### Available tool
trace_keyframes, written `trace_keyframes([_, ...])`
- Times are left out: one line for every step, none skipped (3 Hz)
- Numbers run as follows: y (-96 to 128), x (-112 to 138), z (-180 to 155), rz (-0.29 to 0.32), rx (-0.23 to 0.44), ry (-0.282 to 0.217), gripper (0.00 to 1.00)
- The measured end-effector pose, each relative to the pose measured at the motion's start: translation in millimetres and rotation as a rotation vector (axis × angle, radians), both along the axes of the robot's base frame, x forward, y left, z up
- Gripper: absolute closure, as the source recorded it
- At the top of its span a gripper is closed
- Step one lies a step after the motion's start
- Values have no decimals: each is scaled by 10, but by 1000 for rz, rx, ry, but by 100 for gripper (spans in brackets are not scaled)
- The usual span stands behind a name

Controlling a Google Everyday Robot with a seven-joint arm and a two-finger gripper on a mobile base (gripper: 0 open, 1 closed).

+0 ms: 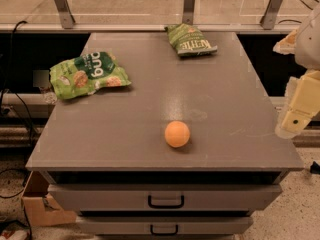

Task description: Pick green rice chip bag

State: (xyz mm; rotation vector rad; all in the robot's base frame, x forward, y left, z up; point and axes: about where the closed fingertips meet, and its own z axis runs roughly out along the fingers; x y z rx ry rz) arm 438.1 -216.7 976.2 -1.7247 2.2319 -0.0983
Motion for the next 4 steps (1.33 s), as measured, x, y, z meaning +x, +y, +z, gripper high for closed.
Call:
trace_keyframes([0, 0, 0, 0, 0, 0, 0])
trace_keyframes([370, 155, 10, 93, -3, 12, 0])
trace_keyframes([961, 400, 1, 246, -27, 22, 0])
trace_keyframes([1575, 595, -27, 381, -37, -8, 0])
